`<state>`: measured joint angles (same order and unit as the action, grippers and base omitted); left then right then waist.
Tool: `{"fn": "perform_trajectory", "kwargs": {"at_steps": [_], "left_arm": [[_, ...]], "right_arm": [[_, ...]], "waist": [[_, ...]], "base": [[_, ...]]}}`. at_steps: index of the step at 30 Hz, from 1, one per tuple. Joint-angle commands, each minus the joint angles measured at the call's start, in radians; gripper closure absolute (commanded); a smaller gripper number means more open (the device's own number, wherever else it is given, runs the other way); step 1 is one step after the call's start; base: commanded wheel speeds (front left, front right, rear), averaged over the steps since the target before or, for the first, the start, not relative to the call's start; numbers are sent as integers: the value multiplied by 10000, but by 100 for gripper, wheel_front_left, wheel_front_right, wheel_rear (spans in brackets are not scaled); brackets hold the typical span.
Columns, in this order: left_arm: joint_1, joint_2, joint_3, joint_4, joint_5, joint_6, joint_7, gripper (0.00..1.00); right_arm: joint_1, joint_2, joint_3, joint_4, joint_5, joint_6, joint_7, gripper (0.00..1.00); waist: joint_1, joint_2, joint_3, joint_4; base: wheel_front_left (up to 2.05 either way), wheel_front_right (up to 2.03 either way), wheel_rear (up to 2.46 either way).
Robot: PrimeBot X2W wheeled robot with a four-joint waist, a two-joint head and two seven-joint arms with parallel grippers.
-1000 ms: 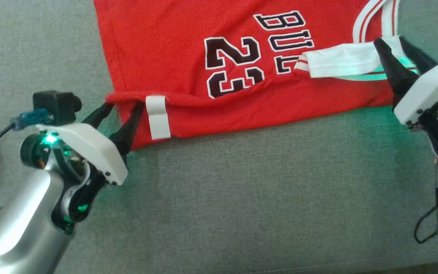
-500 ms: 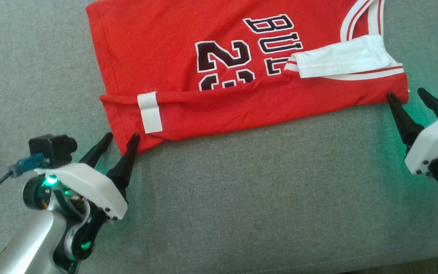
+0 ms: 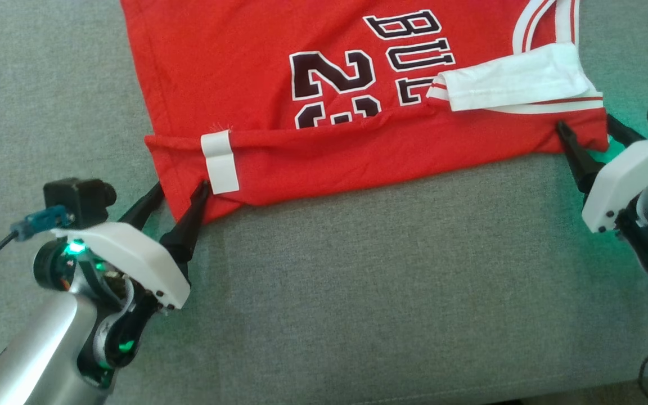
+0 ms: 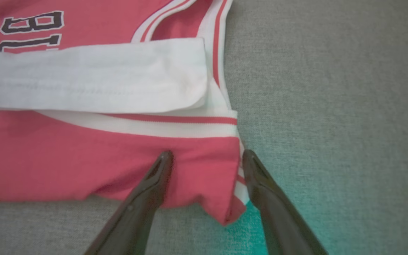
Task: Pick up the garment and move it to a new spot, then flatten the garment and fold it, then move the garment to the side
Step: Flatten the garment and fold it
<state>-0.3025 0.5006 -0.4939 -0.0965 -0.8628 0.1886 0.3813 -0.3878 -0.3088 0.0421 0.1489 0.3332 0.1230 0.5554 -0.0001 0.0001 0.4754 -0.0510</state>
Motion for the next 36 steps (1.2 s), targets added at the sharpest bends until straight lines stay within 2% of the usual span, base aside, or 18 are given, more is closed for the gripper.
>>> {"fn": "perform_trajectory", "kwargs": {"at_steps": [1, 4, 5, 6, 7, 8, 9, 12, 17, 21, 27, 30, 34, 35, 36], "left_arm": [[-16, 230, 53, 91, -18, -53, 276, 0], [-7, 287, -221, 119, -1, -180, 575, 0], [-40, 323, -366, 134, 33, -251, 728, 37], [-71, 335, -437, 141, 58, -306, 780, 66], [-97, 330, -522, 151, 55, -382, 851, 100], [-127, 346, -633, 154, 54, -497, 949, 100], [-150, 338, -669, 153, 27, -576, 969, 100], [-211, 296, -568, 145, -145, -653, 936, 100], [-158, 544, -315, -120, -619, -845, 1164, 100], [275, 1183, 55, -832, -1117, -898, 1502, 100], [1646, 2124, 398, -2251, -1660, -680, 1811, 100], [2474, 2357, 234, -2741, -1639, -540, 1793, 100], [2957, 2146, 14, -2720, -1532, -445, 1501, 100], [2970, 2090, -55, -2688, -1458, -443, 1454, 100], [2958, 1992, -63, -2659, -1418, -398, 1365, 100]], "right_arm": [[-120, -224, 275, -110, 81, 77, 200, 0], [-180, -340, 496, 32, 204, 77, 398, 0], [-235, -401, 662, 149, 307, 77, 558, 0], [-262, -416, 747, 212, 394, 77, 658, 0], [-295, -439, 831, 257, 484, 77, 732, 7], [-328, -446, 910, 284, 614, 77, 769, 75], [-354, -429, 948, 305, 789, 77, 804, 100], [-388, -479, 1007, 219, 1426, 77, 906, 100], [-142, -999, 948, -177, 2110, 77, 1207, 100], [558, -1848, 712, -922, 2725, 77, 1854, 100], [2513, -3110, 25, -2385, 3683, 77, 3087, 100], [3429, -3247, -292, -2913, 3953, 77, 3440, 100], [4116, -3080, -280, -3142, 3910, 77, 3554, 100], [4171, -3012, -254, -3166, 3859, 77, 3510, 98], [4186, -2944, -221, -3212, 3801, 77, 3414, 74]], "waist": [[1, -1, 33, -10], [1, -1, 93, -34], [1, -1, 131, -46], [1, -1, 142, -49], [1, -1, 148, -51], [1, -1, 144, -51], [1, -1, 133, -48], [1, -1, 51, -41], [1, -1, -173, -16], [1, -1, -413, -18], [1, -1, -581, -30], [1, -1, -553, -60], [1, -1, -500, -59], [1, -1, -508, -55], [1, -1, -521, -53]], "base": [[0, 0, 0], [0, 0, 0], [0, 0, 0], [0, 0, 0], [0, 0, 0], [0, 0, 0], [0, 0, 0], [0, 0, 0], [0, 0, 0], [0, 0, 0], [0, 0, 0], [0, 0, 0], [0, 0, 0], [0, 0, 0], [0, 0, 0]]}}
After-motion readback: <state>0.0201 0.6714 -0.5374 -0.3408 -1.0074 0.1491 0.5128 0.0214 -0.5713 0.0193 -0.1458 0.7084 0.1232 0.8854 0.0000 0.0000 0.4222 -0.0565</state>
